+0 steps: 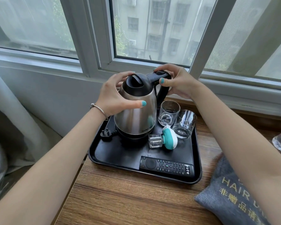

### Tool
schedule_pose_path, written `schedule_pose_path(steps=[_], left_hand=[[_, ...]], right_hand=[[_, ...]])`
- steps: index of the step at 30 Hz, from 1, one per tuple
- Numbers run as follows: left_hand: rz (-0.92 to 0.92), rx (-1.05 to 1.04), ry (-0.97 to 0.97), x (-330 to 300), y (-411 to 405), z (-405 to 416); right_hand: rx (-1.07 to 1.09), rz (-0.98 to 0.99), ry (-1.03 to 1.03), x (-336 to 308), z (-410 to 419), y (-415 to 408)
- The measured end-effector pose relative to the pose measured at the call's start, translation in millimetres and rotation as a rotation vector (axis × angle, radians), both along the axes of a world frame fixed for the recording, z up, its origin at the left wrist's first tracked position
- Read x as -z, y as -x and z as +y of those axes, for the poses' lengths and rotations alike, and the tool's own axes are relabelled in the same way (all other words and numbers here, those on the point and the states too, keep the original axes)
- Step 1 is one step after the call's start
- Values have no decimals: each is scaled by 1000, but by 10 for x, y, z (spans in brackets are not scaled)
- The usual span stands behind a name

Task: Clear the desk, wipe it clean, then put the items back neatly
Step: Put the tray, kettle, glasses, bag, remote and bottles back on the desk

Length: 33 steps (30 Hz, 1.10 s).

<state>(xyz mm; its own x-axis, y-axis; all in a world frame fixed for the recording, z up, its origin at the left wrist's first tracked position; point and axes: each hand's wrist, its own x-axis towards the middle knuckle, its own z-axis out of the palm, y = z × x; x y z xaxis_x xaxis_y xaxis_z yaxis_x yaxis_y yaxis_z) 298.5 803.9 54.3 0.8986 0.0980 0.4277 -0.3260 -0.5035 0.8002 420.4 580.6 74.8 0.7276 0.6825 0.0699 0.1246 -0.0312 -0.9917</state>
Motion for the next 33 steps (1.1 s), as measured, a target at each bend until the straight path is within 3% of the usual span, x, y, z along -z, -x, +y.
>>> schedule_pose_path(steps=[13, 21, 26, 30, 33], left_hand=[[64, 25, 7, 36, -2, 0], [194, 23, -80, -29, 146, -12], [-84, -238, -511, -74, 365, -143], [-358, -149, -672, 34, 450, -272], [-416, -2, -630, 170, 509, -424]], right_hand=[[54, 65, -2, 39, 27, 46], [326, -226, 240, -93, 7, 302], [558, -302, 512, 96, -226, 691], [667, -257, 676, 333, -422, 1076], [671, -276, 783, 451, -453, 1401]])
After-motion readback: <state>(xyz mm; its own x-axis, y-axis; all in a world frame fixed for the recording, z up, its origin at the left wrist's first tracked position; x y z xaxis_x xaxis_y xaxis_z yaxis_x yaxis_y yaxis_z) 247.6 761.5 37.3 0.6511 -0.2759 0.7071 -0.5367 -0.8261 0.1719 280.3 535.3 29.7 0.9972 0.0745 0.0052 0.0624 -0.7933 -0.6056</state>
